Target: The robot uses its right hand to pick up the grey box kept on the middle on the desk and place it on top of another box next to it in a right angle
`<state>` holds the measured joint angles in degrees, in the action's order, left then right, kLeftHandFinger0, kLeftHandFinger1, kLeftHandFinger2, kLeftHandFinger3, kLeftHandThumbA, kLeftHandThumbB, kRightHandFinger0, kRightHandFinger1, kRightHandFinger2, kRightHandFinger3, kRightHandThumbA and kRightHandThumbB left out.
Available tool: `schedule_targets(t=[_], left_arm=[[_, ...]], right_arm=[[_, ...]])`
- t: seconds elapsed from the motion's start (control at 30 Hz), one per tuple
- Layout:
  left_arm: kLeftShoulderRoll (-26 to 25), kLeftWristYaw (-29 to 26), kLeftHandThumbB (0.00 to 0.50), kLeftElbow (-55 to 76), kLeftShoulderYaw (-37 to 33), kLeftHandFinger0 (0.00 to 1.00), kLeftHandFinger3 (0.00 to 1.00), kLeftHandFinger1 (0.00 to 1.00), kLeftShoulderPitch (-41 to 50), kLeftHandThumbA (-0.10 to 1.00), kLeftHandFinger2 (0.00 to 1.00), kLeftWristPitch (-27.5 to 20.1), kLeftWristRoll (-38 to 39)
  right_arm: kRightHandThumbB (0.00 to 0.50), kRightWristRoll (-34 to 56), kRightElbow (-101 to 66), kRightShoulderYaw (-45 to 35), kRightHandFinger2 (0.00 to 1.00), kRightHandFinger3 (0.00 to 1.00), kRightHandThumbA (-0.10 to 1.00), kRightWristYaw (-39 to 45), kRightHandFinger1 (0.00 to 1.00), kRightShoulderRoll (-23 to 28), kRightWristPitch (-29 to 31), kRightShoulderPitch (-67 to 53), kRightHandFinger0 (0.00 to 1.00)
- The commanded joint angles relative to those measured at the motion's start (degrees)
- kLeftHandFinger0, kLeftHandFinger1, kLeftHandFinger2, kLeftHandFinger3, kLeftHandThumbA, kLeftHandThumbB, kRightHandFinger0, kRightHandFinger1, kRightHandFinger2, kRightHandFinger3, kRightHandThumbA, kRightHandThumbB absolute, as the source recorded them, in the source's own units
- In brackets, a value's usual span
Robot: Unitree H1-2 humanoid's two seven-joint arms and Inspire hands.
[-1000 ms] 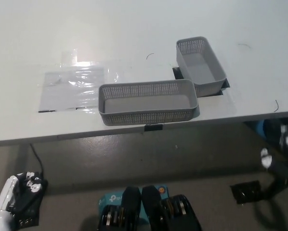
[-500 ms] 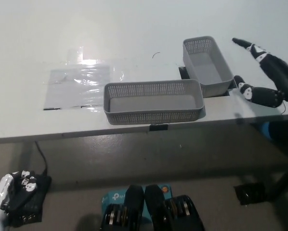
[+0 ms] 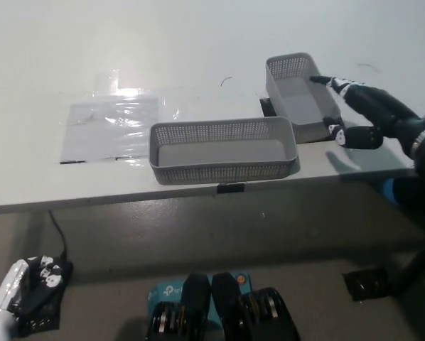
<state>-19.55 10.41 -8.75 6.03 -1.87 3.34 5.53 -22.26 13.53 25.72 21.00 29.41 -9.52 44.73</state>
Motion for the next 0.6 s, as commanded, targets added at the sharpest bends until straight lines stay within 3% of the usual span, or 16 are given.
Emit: schedule_targets(t=[0.0,0.17,0.2,0.47,0.57], left_arm=[[-1.93,1.08,0.47,1.39,-0.59,0.0,0.29,0.0,0.4,0.54,0.07,-0.66,-1.25],[-2.62,0.81,0.442,1.42,-2.28,0.0,0.29,0.0,0.29,0.54,0.08,-2.22,-3.99],[-2.69,0.77,0.463,1.42,-2.53,0.0,0.29,0.0,0.24,0.55,0.07,-2.35,-4.25],[-3.04,0.96,0.479,2.61,-3.51,0.0,0.29,0.0,0.37,0.58,0.08,-1.3,-4.45],[-3.26,1.45,0.474,2.39,-3.64,0.0,0.32,0.0,0.33,0.61,0.1,-1.37,-4.64]], right_arm=[[0.335,-3.51,2.13,0.68,1.0,1.0,0.21,-0.05,1.0,0.17,6.65,4.29,1.0],[0.322,-4.81,3.93,0.76,1.0,1.0,0.28,-0.79,1.0,-1.19,8.68,6.01,1.0],[0.323,-4.91,4.09,0.57,1.0,1.0,0.29,-0.73,1.0,-1.54,8.87,6.29,1.0],[0.325,-6.85,8.67,0.57,1.0,1.0,0.22,-0.92,1.0,-1.7,10.63,6.34,1.0],[0.327,-8.71,10.68,1.13,1.0,1.0,0.24,-1.28,1.0,-1.3,11.17,6.07,1.0]])
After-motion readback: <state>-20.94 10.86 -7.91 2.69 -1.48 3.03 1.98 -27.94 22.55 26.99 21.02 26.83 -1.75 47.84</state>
